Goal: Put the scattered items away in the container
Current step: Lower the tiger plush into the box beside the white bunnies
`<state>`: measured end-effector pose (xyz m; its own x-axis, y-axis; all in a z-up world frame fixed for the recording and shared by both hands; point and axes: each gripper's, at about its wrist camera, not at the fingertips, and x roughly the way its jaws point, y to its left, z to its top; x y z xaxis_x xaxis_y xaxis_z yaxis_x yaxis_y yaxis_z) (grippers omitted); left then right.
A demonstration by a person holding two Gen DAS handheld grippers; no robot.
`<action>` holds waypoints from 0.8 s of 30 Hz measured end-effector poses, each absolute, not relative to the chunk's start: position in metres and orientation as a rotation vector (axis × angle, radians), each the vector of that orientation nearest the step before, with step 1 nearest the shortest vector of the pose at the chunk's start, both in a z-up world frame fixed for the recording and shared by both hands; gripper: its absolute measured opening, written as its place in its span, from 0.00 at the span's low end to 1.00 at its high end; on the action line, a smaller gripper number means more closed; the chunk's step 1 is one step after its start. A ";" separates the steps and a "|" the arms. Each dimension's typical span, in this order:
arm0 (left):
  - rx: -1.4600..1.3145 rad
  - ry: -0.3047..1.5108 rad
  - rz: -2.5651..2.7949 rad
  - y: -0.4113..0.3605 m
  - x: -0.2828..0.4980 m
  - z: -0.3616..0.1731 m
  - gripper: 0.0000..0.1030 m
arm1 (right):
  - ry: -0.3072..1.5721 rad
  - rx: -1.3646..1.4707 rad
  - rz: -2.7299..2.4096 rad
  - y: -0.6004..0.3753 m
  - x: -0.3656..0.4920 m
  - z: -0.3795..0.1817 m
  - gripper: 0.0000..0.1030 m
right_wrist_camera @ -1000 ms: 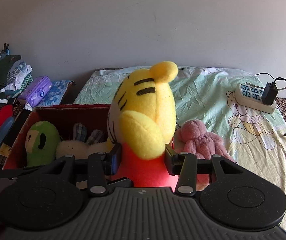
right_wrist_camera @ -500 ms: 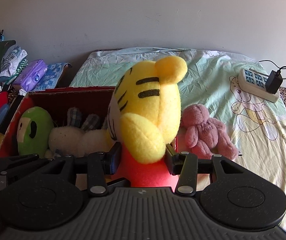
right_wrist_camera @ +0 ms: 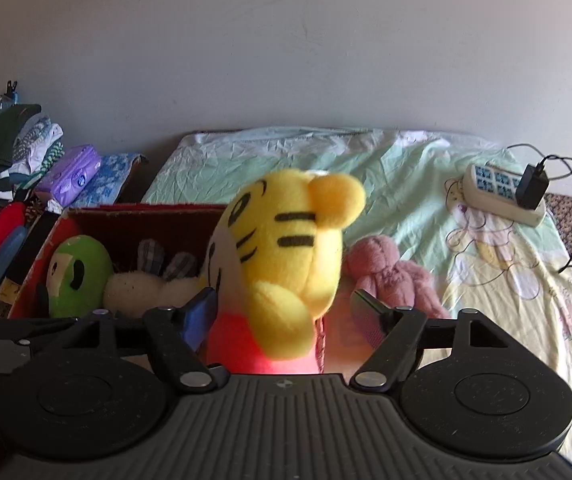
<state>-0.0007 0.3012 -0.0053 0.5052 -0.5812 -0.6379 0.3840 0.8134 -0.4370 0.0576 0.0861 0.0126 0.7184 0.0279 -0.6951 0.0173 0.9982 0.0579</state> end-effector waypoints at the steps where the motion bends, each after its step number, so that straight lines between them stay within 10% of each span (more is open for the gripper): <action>1: -0.254 0.862 -0.592 0.301 -0.001 -0.005 0.59 | 0.731 0.080 0.004 0.081 0.054 0.021 0.76; 15: -0.219 0.782 -0.647 0.276 0.031 0.007 0.59 | 0.730 0.367 0.079 0.046 0.120 0.007 0.40; 24: -0.257 0.843 -0.655 0.283 0.045 -0.014 0.66 | 0.830 0.193 0.057 0.071 0.133 -0.015 0.38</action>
<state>0.0446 0.2827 -0.0135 0.4850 -0.6289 -0.6077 0.4328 0.7764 -0.4582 0.1334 0.0712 -0.0150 0.6742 0.1256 -0.7278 0.0255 0.9809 0.1928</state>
